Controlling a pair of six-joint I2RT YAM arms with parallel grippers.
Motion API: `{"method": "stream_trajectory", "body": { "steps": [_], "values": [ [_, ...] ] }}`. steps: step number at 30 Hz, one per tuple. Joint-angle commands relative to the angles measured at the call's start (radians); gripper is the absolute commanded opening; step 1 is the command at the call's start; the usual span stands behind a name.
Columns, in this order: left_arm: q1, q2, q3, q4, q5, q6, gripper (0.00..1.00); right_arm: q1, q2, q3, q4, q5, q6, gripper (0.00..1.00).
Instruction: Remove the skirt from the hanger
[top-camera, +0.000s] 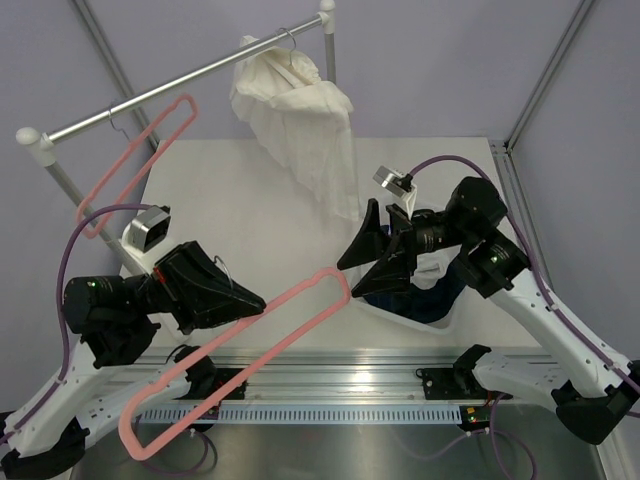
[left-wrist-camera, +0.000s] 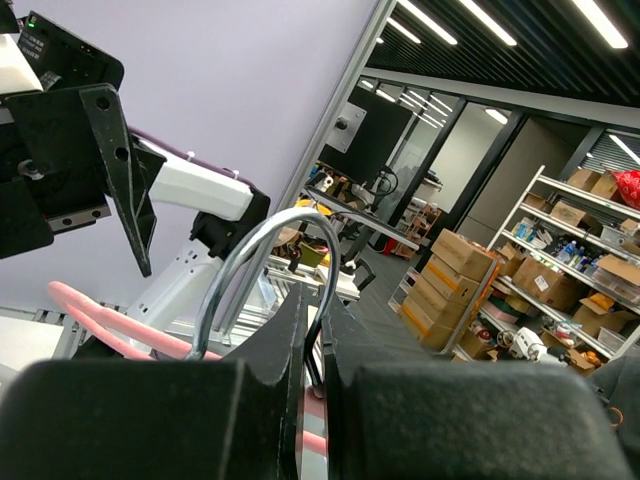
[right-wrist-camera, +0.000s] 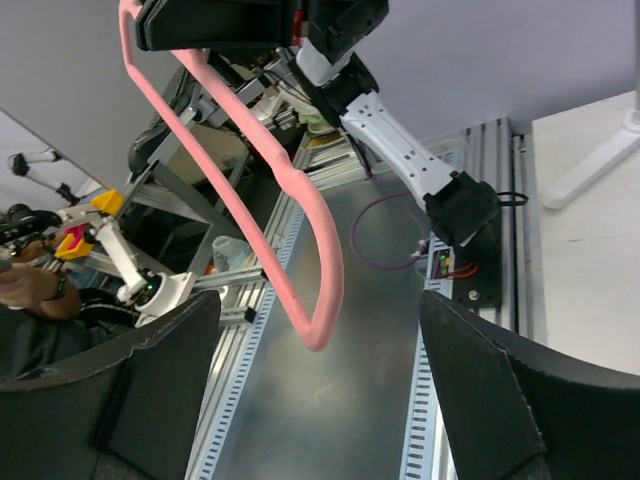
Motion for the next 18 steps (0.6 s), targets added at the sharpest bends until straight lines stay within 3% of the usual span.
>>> {"method": "stream_trajectory", "body": {
  "steps": [1,2,6,8,10,11,14,15,18],
  "values": [
    [0.001,0.006,0.001,0.093,0.007,-0.025,0.00,0.052,0.029,0.021,0.131,-0.040,0.063,0.87],
    [0.002,0.007,0.000,0.093,0.005,-0.023,0.00,0.066,0.037,0.033,0.131,-0.039,0.063,0.76],
    [0.002,0.017,0.001,0.079,0.001,-0.013,0.00,0.129,0.066,0.052,0.124,-0.019,0.063,0.46],
    [0.001,0.017,0.001,0.064,-0.001,-0.008,0.00,0.158,0.068,0.050,0.102,0.004,0.048,0.40],
    [0.002,0.017,0.018,0.012,-0.021,0.021,0.00,0.169,0.057,0.053,0.069,0.030,0.016,0.07],
    [0.001,0.015,0.031,-0.081,-0.050,0.039,0.00,0.169,0.051,0.056,0.012,0.074,-0.003,0.00],
    [0.001,0.021,0.104,-0.286,-0.119,0.136,0.00,0.170,-0.004,0.061,-0.157,0.231,-0.101,0.00],
    [0.001,0.023,0.141,-0.424,-0.178,0.179,0.00,0.170,-0.033,0.061,-0.219,0.262,-0.134,0.00],
    [0.001,0.018,0.175,-0.601,-0.295,0.224,0.00,0.170,-0.072,0.062,-0.292,0.377,-0.167,0.00]
  ]
}}
